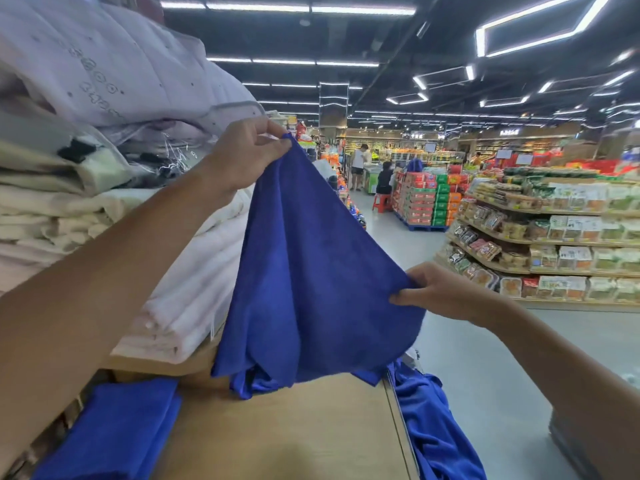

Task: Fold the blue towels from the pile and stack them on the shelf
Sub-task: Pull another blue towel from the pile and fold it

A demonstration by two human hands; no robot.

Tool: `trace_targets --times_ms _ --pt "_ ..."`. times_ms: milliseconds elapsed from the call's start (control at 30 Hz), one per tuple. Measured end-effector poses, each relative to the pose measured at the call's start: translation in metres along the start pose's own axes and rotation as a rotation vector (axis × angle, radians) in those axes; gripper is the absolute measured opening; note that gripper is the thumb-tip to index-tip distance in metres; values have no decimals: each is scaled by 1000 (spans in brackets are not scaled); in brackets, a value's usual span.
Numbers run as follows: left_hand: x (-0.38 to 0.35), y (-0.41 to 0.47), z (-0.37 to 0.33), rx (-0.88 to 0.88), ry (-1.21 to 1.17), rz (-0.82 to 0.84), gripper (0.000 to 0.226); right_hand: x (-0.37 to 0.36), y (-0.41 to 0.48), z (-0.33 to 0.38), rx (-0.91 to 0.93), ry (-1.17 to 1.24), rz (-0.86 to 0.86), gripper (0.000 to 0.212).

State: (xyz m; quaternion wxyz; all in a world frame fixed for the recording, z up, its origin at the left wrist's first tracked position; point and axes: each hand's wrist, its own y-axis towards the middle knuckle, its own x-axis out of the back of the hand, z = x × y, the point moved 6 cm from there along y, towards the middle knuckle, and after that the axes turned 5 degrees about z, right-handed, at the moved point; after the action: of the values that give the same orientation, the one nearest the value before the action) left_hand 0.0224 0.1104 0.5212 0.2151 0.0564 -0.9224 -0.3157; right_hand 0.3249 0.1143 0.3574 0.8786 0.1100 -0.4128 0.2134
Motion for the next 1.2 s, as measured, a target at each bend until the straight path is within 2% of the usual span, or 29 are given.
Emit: trace_targets --times_ms 133,200,333,433,500,600,667,733,833,933,967,1067,1133,1200 --pt "-2 2 3 6 -16 10 15 -28 -8 14 192 35 -19 33" --pt "-6 2 4 10 -17 34 14 -55 -15 28 265 -14 26 47" --pt "-9 2 4 25 -24 65 10 -89 -12 39 336 -212 5 33" --pt "-8 3 7 51 -46 66 9 -97 0 31 278 -142 -92 30" --pt "-8 3 8 56 -71 72 9 -94 10 26 222 -34 -233 27" --pt "-10 3 8 60 -68 87 9 -96 25 24 164 -50 -387 18" --pt "-10 4 8 60 -61 87 8 -100 34 19 88 -91 -420 32" --pt "-8 4 7 64 -51 81 6 -102 40 6 3 -130 -428 35" --pt "-5 5 9 71 -20 62 6 -105 40 -17 -45 -189 -412 16" --pt "-3 7 14 91 43 45 1 -96 34 -39 -63 -162 -425 7" --pt "-2 8 17 99 72 29 4 -90 32 -44 -44 -109 -449 3" --pt "1 11 22 132 116 -38 6 -73 13 -46 102 112 -596 30" --pt "3 12 25 165 105 -71 4 -76 -5 -33 234 107 -672 31" --pt "2 13 25 183 90 -76 3 -96 -15 -14 314 17 -658 24"
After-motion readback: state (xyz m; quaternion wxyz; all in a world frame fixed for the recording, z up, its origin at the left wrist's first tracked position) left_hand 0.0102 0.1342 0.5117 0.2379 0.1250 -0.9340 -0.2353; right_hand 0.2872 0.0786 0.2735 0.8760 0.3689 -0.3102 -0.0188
